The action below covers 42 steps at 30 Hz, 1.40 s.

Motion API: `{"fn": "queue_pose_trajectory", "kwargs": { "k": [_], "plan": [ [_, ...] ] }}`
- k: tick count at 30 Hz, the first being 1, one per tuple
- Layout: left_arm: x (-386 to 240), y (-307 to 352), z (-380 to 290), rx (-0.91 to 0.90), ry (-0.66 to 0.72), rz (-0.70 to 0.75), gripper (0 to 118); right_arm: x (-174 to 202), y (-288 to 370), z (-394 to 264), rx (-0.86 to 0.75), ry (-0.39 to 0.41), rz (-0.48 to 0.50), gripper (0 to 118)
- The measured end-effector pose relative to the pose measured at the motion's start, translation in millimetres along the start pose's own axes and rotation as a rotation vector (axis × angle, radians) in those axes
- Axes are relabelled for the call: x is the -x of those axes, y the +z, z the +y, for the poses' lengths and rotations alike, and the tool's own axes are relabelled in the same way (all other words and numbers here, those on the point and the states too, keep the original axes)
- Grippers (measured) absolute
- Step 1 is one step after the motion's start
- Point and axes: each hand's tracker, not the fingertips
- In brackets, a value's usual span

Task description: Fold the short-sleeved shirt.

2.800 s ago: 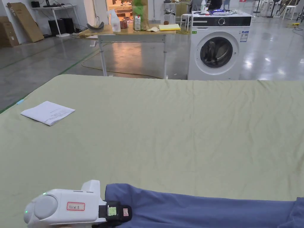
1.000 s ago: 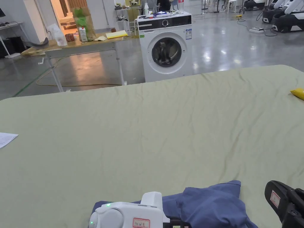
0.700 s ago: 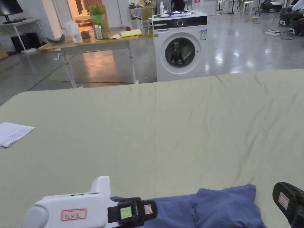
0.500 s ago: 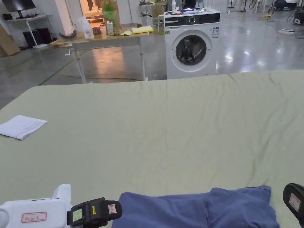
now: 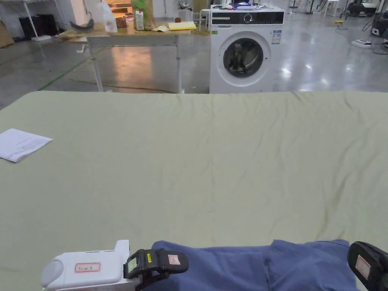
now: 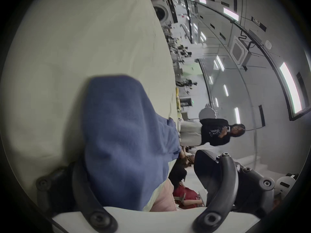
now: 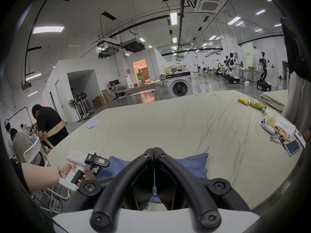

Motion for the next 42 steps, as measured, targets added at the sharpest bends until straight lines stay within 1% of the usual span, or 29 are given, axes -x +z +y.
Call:
{"fn": "queue_pose_trajectory", "kwargs": {
  "k": [1, 2, 3, 4, 5, 6, 7, 8, 10, 15, 17, 19, 20, 21, 23, 24, 25, 26, 27, 30, 31, 33, 34, 35, 36, 38, 39, 41, 42],
  "plan": [
    [1, -5, 1, 0.002, 0.010, -0.014, 89, 0, 0, 0, -0.002, 0.001, -0.002, 0],
    [3, -9, 2, -0.001, 0.015, -0.006, 85, 0, 1, 1, -0.003, 0.003, -0.004, 0],
    [7, -10, 2, 0.001, 0.015, 0.004, 75, -1, 1, 1, -0.003, 0.004, -0.005, 0],
    [12, -10, 3, 0.002, 0.018, 0.032, 60, -1, 0, 1, -0.002, 0.003, -0.005, 0],
    [15, -11, 2, 0.001, 0.020, 0.082, 36, -1, 0, 0, 0.001, 0.001, -0.005, 0],
    [20, -11, 2, -0.005, -0.001, 0.219, 8, -1, -1, 0, 0.004, -0.003, -0.006, 0],
    [22, -10, -3, -0.007, -0.007, 0.158, 7, -2, -2, -1, 0.009, -0.008, -0.007, 0],
    [14, -9, -5, -0.020, -0.008, 0.142, 7, -3, -3, -3, 0.016, -0.016, -0.008, 0],
    [3, -13, -6, -0.026, -0.048, 0.216, 5, -7, -5, -6, 0.030, -0.033, -0.010, 0],
    [-46, 15, -20, -0.049, -0.162, 0.368, 4, -8, -2, -5, 0.023, -0.044, 0.009, 0],
    [-66, 40, -20, -0.097, -0.211, 0.509, 4, -9, 1, -4, 0.008, -0.037, 0.020, 0],
    [-87, 69, -20, -0.167, -0.226, 0.713, 4, -11, 3, -4, -0.008, -0.033, 0.026, 0],
    [-103, 81, -22, -0.225, -0.187, 0.846, 4, -13, 4, -4, -0.015, -0.034, 0.030, 0],
    [-114, 90, -24, -0.241, -0.215, 0.931, 4, -14, 5, -5, -0.019, -0.038, 0.034, 0],
    [-133, 94, -28, -0.194, -0.330, 0.989, 4, -16, 5, -7, -0.024, -0.054, 0.043, 0],
    [-149, 86, -37, -0.192, -0.332, 0.987, 4, -18, 6, -9, -0.027, -0.065, 0.044, 0],
    [-157, 81, -40, -0.201, -0.300, 0.942, 4, -19, 7, -10, -0.028, -0.073, 0.045, 0],
    [-165, 71, -42, -0.213, -0.261, 0.864, 4, -21, 9, -11, -0.026, -0.082, 0.046, 0],
    [-172, 58, -43, -0.212, -0.261, 0.811, 4, -23, 10, -12, -0.024, -0.092, 0.046, 0],
    [-180, 0, -40, -0.152, -0.268, 0.706, 4, -28, 16, -12, -0.023, -0.108, 0.047, 0],
    [-178, -18, -40, -0.140, -0.257, 0.714, 4, -29, 18, -11, -0.023, -0.106, 0.047, 0],
    [-167, -57, -29, -0.107, -0.220, 0.636, 5, -33, 24, -9, -0.032, -0.093, 0.032, 0],
    [-163, -76, -28, -0.060, -0.189, 0.605, 6, -35, 26, -8, -0.037, -0.089, 0.028, 0],
    [-159, -94, -28, -0.027, -0.176, 0.575, 10, -38, 29, -7, -0.040, -0.086, 0.021, 0],
    [-151, -111, -27, 0.008, -0.175, 0.554, 22, -40, 31, -6, -0.043, -0.085, 0.013, 0],
    [-140, -129, -27, 0.016, -0.135, 0.497, 62, -44, 32, -6, -0.044, -0.086, 0.002, 0],
    [-137, -131, -27, 0.013, -0.085, 0.459, 73, -46, 32, -7, -0.040, -0.091, -0.004, 0],
    [-141, -122, -28, -0.048, -0.074, 0.420, 73, -49, 33, -7, -0.036, -0.106, -0.008, 0],
    [-149, -110, -26, -0.081, -0.143, 0.415, 73, -50, 33, -8, -0.039, -0.112, -0.004, 0]
  ]
}}
